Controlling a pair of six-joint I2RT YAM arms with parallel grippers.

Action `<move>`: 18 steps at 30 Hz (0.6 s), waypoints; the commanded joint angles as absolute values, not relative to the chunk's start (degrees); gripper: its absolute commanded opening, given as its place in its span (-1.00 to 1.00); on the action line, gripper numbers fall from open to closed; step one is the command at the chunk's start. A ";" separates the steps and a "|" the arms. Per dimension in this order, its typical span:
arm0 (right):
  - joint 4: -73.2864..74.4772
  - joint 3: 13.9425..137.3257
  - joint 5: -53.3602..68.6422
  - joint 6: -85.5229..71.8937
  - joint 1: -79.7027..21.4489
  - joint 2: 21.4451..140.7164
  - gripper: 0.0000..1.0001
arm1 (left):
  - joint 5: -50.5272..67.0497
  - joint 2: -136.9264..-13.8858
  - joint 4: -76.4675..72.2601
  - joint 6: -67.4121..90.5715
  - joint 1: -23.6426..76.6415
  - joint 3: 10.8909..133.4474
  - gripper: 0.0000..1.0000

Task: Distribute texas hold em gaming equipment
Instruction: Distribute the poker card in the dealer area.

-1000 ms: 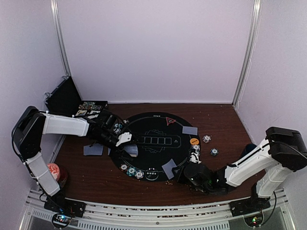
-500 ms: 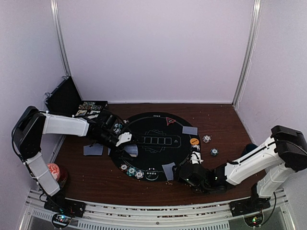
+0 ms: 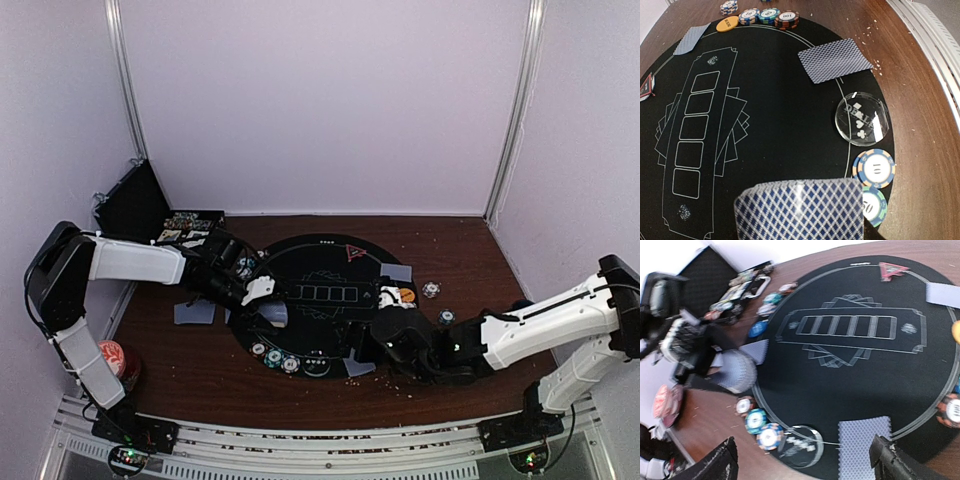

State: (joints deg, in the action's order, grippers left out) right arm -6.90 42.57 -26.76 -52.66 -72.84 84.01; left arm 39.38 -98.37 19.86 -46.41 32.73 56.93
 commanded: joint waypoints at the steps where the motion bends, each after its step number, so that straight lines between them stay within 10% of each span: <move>1: -12.18 46.27 -15.50 -43.74 -70.83 85.23 0.88 | 40.45 -98.00 19.65 -47.01 32.62 58.24 -0.15; 18: -35.31 55.74 24.83 -49.70 -56.33 108.78 1.00 | 41.39 -97.47 19.99 -47.80 32.62 57.92 -0.15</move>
State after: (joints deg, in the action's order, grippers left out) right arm -29.61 51.07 16.58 -48.53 -56.25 106.59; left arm 39.70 -98.37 20.08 -46.85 32.73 56.93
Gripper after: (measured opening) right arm 0.999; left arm 0.486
